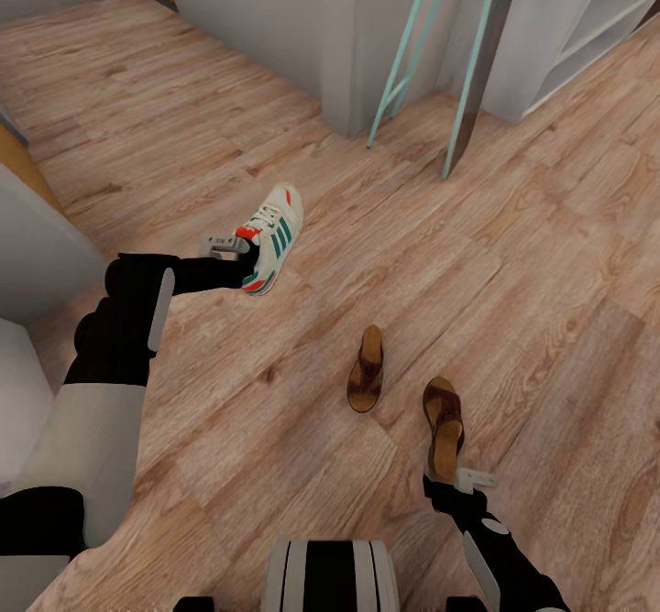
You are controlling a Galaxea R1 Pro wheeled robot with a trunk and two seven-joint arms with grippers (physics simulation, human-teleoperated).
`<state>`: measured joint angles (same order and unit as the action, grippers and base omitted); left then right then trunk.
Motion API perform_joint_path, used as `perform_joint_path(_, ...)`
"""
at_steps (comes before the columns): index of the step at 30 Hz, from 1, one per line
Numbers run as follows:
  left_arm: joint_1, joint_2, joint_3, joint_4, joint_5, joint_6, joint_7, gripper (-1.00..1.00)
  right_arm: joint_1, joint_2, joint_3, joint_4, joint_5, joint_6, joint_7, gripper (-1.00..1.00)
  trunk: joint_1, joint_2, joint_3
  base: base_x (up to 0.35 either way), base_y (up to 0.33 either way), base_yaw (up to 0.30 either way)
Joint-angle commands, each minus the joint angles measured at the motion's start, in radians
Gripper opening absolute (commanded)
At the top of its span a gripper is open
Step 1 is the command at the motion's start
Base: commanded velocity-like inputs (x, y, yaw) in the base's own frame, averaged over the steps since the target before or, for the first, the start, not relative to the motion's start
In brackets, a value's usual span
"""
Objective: Pick up the two gym shoes and the two sandals from the corridor floor and place them onto the hallstand (shoe rack) in the corridor, making sure they are on the rack and not on the floor. Arrange them so the two gym shoes are next to each other and the two sandals are next to each other.
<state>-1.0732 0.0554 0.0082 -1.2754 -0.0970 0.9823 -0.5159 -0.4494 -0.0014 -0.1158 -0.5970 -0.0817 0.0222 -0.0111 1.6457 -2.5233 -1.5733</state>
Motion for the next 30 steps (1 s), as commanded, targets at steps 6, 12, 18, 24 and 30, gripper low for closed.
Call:
perform_joint_path(6,-0.001,0.000,0.001,-0.001,-0.009,0.003,-0.010,-1.00,0.000,0.000,0.001,-0.002,-0.008,0.002,-0.001,1.00,0.001,-0.001,-0.022,0.000,0.000,0.000)
perform_joint_path(12,-0.001,0.000,0.001,-0.002,-0.009,0.003,-0.009,-1.00,0.000,0.000,0.001,-0.004,-0.008,0.002,-0.001,1.00,0.001,-0.001,-0.026,0.000,0.000,0.000)
perform_joint_path(18,-0.001,0.000,0.001,-0.001,-0.009,0.003,-0.009,-1.00,0.000,0.000,0.001,-0.003,-0.008,0.002,-0.001,1.00,0.001,-0.001,-0.027,0.073,0.000,0.000)
perform_joint_path(24,-0.001,0.001,0.001,-0.001,-0.009,0.003,-0.009,-1.00,0.000,0.000,0.001,-0.003,-0.009,0.002,-0.001,1.00,0.001,-0.001,-0.027,0.131,0.000,0.000)
perform_joint_path(30,-0.001,0.001,0.001,-0.001,-0.009,0.003,-0.009,-1.00,0.000,0.000,0.001,-0.003,-0.009,0.002,-0.001,1.00,0.001,-0.001,-0.027,0.020,0.000,0.000)
